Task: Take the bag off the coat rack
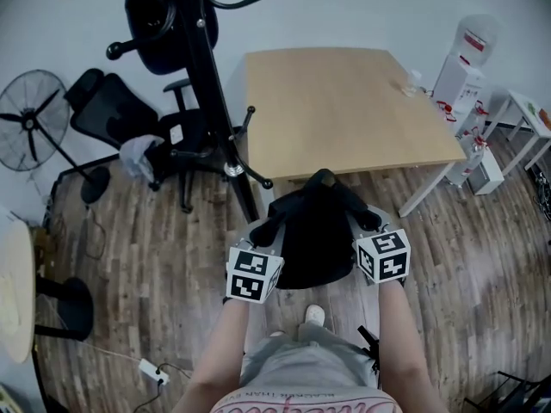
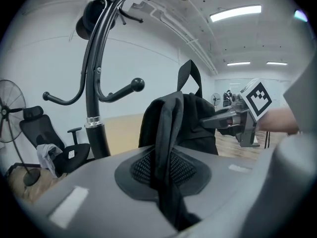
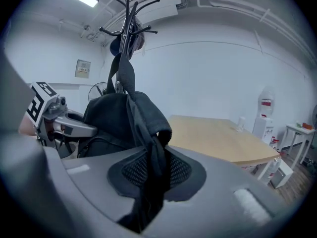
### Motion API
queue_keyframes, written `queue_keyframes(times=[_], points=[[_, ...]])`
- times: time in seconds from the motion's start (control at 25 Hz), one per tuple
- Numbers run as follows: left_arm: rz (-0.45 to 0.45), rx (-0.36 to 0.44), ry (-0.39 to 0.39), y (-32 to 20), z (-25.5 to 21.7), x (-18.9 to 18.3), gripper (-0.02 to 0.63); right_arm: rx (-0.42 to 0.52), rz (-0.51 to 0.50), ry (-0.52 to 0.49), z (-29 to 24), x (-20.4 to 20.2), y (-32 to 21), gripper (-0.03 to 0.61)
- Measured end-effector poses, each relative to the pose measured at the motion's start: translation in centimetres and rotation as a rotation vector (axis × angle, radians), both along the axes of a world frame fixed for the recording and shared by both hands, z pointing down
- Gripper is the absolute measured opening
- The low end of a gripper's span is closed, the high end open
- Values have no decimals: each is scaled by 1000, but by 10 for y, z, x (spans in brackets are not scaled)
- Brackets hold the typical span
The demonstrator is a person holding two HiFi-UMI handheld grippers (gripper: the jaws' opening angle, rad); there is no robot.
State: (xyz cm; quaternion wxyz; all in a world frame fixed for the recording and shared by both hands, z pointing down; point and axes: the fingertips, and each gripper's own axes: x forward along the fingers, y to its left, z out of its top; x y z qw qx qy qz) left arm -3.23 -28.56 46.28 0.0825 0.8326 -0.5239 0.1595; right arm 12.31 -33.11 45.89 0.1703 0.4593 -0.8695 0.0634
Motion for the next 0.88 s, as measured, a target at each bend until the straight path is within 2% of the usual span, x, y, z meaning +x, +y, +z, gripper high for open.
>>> queue_keyframes(times=[0.48, 0.88], points=[[132, 90, 13, -35, -40, 61, 60, 80, 173, 25, -41, 67, -6, 58], [211, 166, 32, -56, -86, 95, 60, 171, 268, 54, -87, 103, -8, 57]])
